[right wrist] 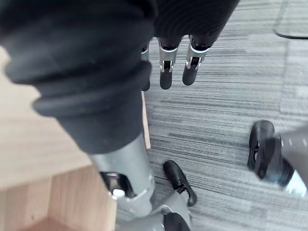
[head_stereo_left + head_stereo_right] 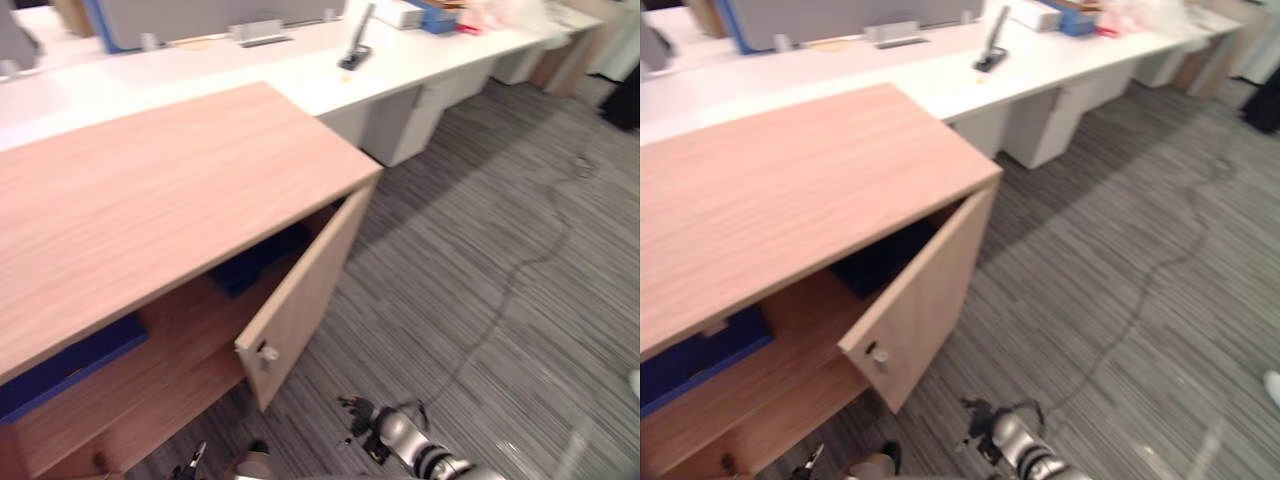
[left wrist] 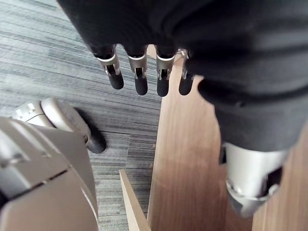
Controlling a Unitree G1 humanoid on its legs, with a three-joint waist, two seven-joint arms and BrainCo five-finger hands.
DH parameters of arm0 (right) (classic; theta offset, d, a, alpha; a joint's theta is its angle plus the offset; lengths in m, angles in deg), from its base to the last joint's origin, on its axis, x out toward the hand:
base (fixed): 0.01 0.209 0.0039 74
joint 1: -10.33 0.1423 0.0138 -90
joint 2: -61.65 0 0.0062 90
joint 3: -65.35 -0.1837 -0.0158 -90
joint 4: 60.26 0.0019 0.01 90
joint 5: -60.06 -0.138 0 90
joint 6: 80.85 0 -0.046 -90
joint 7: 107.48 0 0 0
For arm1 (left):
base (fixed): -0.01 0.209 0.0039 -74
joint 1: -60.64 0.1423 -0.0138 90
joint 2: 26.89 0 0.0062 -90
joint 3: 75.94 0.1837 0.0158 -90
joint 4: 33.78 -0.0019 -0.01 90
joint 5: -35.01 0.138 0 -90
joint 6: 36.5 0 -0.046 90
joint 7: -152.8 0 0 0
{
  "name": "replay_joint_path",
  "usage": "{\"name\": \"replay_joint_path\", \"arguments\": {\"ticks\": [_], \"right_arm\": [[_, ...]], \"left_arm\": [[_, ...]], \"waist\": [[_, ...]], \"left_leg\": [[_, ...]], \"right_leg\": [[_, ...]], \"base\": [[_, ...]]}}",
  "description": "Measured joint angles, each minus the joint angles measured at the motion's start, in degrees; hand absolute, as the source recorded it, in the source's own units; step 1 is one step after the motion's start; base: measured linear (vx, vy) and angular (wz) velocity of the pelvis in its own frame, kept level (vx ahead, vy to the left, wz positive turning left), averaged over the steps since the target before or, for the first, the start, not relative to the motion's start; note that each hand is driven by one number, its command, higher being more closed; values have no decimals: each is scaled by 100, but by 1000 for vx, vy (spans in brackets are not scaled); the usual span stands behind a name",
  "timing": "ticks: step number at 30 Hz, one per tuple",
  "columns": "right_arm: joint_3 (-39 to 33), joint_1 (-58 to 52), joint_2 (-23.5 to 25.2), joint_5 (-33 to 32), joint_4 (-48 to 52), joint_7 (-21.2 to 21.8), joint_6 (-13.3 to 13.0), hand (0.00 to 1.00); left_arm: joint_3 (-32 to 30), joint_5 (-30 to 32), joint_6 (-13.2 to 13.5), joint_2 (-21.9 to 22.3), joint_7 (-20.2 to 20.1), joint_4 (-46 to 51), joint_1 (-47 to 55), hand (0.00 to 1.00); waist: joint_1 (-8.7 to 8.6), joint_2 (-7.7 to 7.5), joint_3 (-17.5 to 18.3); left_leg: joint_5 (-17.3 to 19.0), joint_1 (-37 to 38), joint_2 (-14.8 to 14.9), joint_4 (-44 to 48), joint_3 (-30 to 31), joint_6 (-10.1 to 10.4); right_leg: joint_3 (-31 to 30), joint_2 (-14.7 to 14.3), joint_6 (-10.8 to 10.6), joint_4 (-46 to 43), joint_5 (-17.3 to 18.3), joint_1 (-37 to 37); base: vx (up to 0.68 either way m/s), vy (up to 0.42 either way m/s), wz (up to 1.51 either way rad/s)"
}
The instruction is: Walk over to the cabinet, pick up the folder, carry it to the office cabinet, place the folder inside the office cabinet, then close the office cabinet door
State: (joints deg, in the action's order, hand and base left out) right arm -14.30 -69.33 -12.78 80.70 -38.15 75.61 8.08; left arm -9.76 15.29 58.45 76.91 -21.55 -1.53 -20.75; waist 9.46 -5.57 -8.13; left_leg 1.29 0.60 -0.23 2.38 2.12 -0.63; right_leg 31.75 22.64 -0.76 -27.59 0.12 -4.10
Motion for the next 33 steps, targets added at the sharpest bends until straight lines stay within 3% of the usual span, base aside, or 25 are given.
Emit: {"name": "replay_joint_path", "arguments": {"ticks": [1, 4, 5, 7, 10, 11, 12, 14, 16, 17, 18, 19, 20, 21, 23, 24, 25, 26, 27, 28, 29, 30, 31, 32, 33], "right_arm": [[-279, -116, 6, -58, 6, -98, 0, 0], [-1492, -654, 19, -541, 58, -478, 23, 0], [-1997, -763, -15, -912, 96, -630, 25, 0], [-2296, -911, -43, -1444, 197, -778, 44, 0], [-2255, -1137, -46, -1866, 426, -784, -11, 0], [-2264, -1251, 26, -1987, 458, -780, -24, 0], [-2255, -1276, -84, -1997, 468, -778, -20, 0], [-2266, -1306, -186, -2014, 516, -758, -26, 0], [-2211, -1310, -206, -1946, 521, -750, -22, 0], [-2179, -1289, -208, -1946, 527, -745, -22, 0], [-2105, -1259, -214, -1941, 529, -723, -12, 0], [-1910, -1223, -237, -1935, 540, -713, -14, 0], [-1889, -1217, -237, -1936, 540, -708, -16, 0], [-1872, -1206, -227, -1942, 540, -707, -17, 0], [-2123, -1163, -160, -1949, 538, -707, -16, 0], [-2466, -1123, -95, -1955, 532, -703, -16, 0], [-2833, -1097, -32, -1964, 461, -701, -10, 0], [-2963, -1090, 17, -1966, 400, -700, -9, 0], [-3155, -1056, 144, -1974, 245, -664, -22, 0], [-3185, -1034, 172, -1975, 197, -655, -21, 0], [-3343, -1067, 116, -1978, 187, -622, -14, 0], [-3539, -1124, 24, -1978, 184, -600, 12, 0], [-3804, -1191, -7, -2061, 127, -590, 50, 0], [-3979, -1176, -11, -2100, 73, -575, 35, 0], [-4034, -1150, 0, -2121, 57, -570, 32, 0]], "left_arm": [[143, 18, 3, -53, 0, 3, -10, 0], [557, 115, 40, -158, 51, 30, -134, 0], [530, 149, 51, -155, 91, 25, -190, 0], [303, 222, 51, -63, 137, 35, -282, 0], [-54, 235, 57, 227, 150, 144, -264, 0], [-199, 281, 76, 275, 142, 223, -261, 0], [-329, 349, 74, 421, 134, 225, -235, 0], [-464, 341, 76, 616, 130, 272, -101, 0], [-471, 188, 76, 645, 126, 327, -40, 0], [-479, 150, 75, 644, 125, 332, -42, 0], [-563, 97, 74, 654, 129, 356, -50, 0], [-676, 46, 72, 664, 144, 359, -76, 0], [-728, -25, 71, 671, 155, 359, -69, 0], [-850, -66, 67, 683, 158, 356, -53, 0], [-967, -87, 56, 692, 157, 335, -41, 0], [-980, -91, 54, 691, 143, 338, -46, 0], [-936, -109, 84, 676, 125, 332, -46, 0], [-881, -131, 88, 625, 119, 317, -46, 0], [-835, -132, 85, 430, 94, 257, -157, 0], [-854, -139, 76, 384, 82, 184, -210, 0], [-853, -124, 54, 374, 83, 3, -153, 0], [-835, -128, 41, 445, 79, -94, -162, 0], [-747, -135, 53, 493, 46, -84, -167, 0], [-732, -131, 47, 497, 40, -102, -167, 0], [-792, -131, 35, 487, 37, -157, -173, 0]], "waist": [[-62, 69, -24], [-259, 181, 23], [-428, 196, 22], [-590, 219, 9], [-580, 257, 57], [-564, 155, 144], [-575, 329, 246], [-639, 566, 334], [-620, 604, 331], [-617, 598, 334], [-626, 574, 328], [-659, 551, 303], [-662, 550, 291], [-628, 542, 280], [-603, 557, 279], [-620, 624, 285], [-614, 608, 262], [-616, 523, 281], [-681, 211, 270], [-677, 214, 227], [-704, 296, 241], [-771, 483, 252], [-826, 544, 256], [-825, 636, 207], [-832, 635, 206]], "left_leg": [[-45, 8, -17, 13, 202, -56], [-105, -337, -75, 172, 1459, -7], [-104, -431, -152, 225, 2065, 38], [24, -487, -267, 466, 2725, 158], [470, -527, -368, 1006, 3401, 384], [753, -662, -484, 1261, 3616, 458], [919, -832, -266, 1463, 3589, 471], [778, -957, 105, 1421, 3268, 588], [460, -995, 363, 1152, 3208, 1023], [371, -1063, 399, 1102, 3146, 1035], [205, -1212, 500, 1042, 2683, 862], [205, -1428, 652, 1286, 1622, 729], [231, -1494, 765, 1528, 1006, 710], [499, -1581, 1011, 2077, -149, 537], [866, -1683, 1281, 2940, -1264, 280], [815, -1848, 1325, 3119, -1627, 217], [702, -1865, 1171, 2804, -1725, 125], [563, -1802, 995, 2377, -1679, 183], [418, -1684, 673, 1989, -1841, 145], [710, -1696, 806, 2450, -2243, 64], [909, -1477, 1131, 2847, -2947, -32], [961, -1314, 1127, 2580, -3271, -46], [831, -1141, 907, 2156, -3489, -256], [614, -933, 674, 1544, -3326, -329], [466, -858, 557, 1224, -3209, -323]], "right_leg": [[-350, 4, 0, -162, 143, -132], [-2429, -843, -384, 294, 700, -286], [-3307, -1165, -510, 469, 881, -343], [-3940, -1388, -566, 425, 1054, -374], [-4108, -1424, -609, 479, 1109, -337], [-4090, -1334, -749, 673, 1230, -273], [-3721, -1507, -621, 660, 1352, -242], [-3176, -1715, -428, 617, 1472, -144], [-2628, -1837, -239, 467, 1657, -46], [-2460, -1838, -194, 451, 1690, -38], [-2145, -1808, -152, 485, 1710, -17], [-1846, -1750, -115, 533, 1699, 44], [-1720, -1730, -98, 560, 1696, 89], [-1475, -1684, -82, 598, 1692, 198], [-1126, -1618, -86, 590, 1695, 367], [-843, -1623, -103, 588, 1708, 462], [-653, -1577, -69, 686, 1692, 509], [-585, -1529, -47, 913, 1676, 527], [-143, -1283, -228, 1505, 1429, 730], [79, -1275, -232, 1620, 1324, 886], [475, -1271, -261, 1649, 1282, 1034], [837, -1275, -263, 1489, 1283, 1138], [1269, -1058, -245, 995, 1288, 1125], [1548, -1002, -386, 882, 1497, 1092], [1581, -1123, -451, 1269, 1538, 1112]], "base": [[152, 133, 198], [168, -23, 207], [112, -160, 209], [77, -220, 203], [27, -275, 164], [-4, -397, 155], [-15, -405, 140], [-10, -302, 122], [-17, -303, 128], [-14, -296, 134], [8, -189, 132], [17, -214, 125], [51, -110, 109], [64, -47, 85], [104, 3, 104], [114, 26, 150], [72, 41, 154], [47, 44, 174], [54, 49, 140], [127, 37, 166], [198, 51, 153], [254, 109, 209], [256, 184, 218], [165, 165, 188], [71, 120, 146]]}}
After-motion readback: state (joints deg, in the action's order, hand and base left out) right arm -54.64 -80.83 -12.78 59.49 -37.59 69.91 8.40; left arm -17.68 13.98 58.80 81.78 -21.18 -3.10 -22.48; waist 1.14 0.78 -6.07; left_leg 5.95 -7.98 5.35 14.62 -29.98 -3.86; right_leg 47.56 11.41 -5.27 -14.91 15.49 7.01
